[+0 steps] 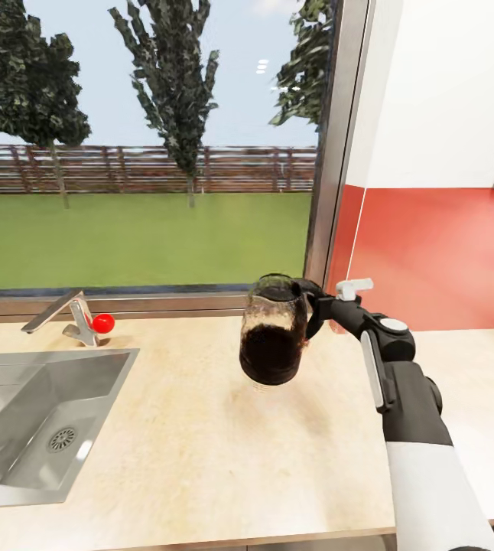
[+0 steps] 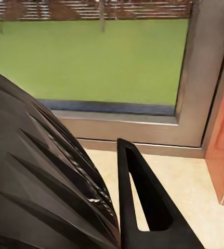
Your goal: Set up a coffee station on the kitchen countertop: keep the coffee maker on the countertop, move the bottle of coffee from the kitchen shelf to the counter next to the coffee maker, place a paper coffee filter on top of the coffee maker, put the saucer next to the coffee maker with the coffee cup on the saucer, and place the electric kettle next to the coffee maker.
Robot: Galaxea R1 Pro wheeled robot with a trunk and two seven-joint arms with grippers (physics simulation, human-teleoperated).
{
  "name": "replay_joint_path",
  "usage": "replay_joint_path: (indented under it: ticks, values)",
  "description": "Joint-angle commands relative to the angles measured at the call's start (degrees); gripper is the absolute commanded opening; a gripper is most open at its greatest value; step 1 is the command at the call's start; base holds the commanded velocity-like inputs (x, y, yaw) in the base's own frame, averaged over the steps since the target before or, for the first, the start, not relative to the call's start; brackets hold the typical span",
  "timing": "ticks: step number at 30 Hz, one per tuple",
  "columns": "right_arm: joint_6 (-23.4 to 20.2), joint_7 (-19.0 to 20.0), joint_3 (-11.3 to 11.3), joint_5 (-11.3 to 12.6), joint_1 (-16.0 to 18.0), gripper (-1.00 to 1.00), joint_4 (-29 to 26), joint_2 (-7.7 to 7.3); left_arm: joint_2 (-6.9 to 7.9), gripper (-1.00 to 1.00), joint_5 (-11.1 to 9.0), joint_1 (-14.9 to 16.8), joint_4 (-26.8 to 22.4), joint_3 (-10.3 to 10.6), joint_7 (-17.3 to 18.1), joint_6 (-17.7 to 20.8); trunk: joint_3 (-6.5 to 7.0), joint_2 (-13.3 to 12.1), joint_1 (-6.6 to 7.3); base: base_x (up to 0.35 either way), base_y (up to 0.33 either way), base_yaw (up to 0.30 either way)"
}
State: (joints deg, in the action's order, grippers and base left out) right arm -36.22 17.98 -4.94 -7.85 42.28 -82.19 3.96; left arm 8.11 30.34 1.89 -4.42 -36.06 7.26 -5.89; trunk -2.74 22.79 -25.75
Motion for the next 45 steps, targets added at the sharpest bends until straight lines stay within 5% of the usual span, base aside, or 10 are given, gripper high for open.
replay_joint_path:
  ticks: [1, 9, 15, 30, 45]
  values:
    - [-1.6, -0.3, 0.5, -0.5, 0.1, -1.0, -1.3, 0.2, 0.0, 1.0, 0.5, 0.0, 0.0, -0.4, 0.2, -0.2, -0.14, 0.1, -0.04, 0.0, 0.0, 0.0]
    - [-5.8, -1.7, 1.7, -0.4, 0.1, -1.0, -3.2, 0.87, -0.19, 1.0, 0.5, -0.7, 0.0, -0.1, 0.2, 0.5, -0.14, 0.1, -0.04, 0.0, 0.0, 0.0]
    - [-5.9, -1.7, 4.7, -0.4, 0.0, -1.0, -3.4, 0.93, -0.15, 1.0, 0.5, -1.6, 0.0, -0.3, 0.1, 0.6, -0.14, 0.1, -0.04, 0.0, 0.0, 0.0]
    - [-5.9, -1.7, 5.0, -0.4, 0.0, -1.0, -3.3, 1.05, -0.49, 1.0, 0.3, -1.0, -1.0, -0.8, 0.0, 0.4, -0.13, 0.1, -0.04, -0.136, 0.046, 0.004]
    - [-5.9, -1.7, 5.0, -0.5, 0.0, -1.0, -3.4, 1.05, -0.72, 1.0, 0.2, -1.1, -1.0, -0.9, -0.1, 0.4, 0.41, 0.1, -0.04, -0.221, 0.218, 0.207]
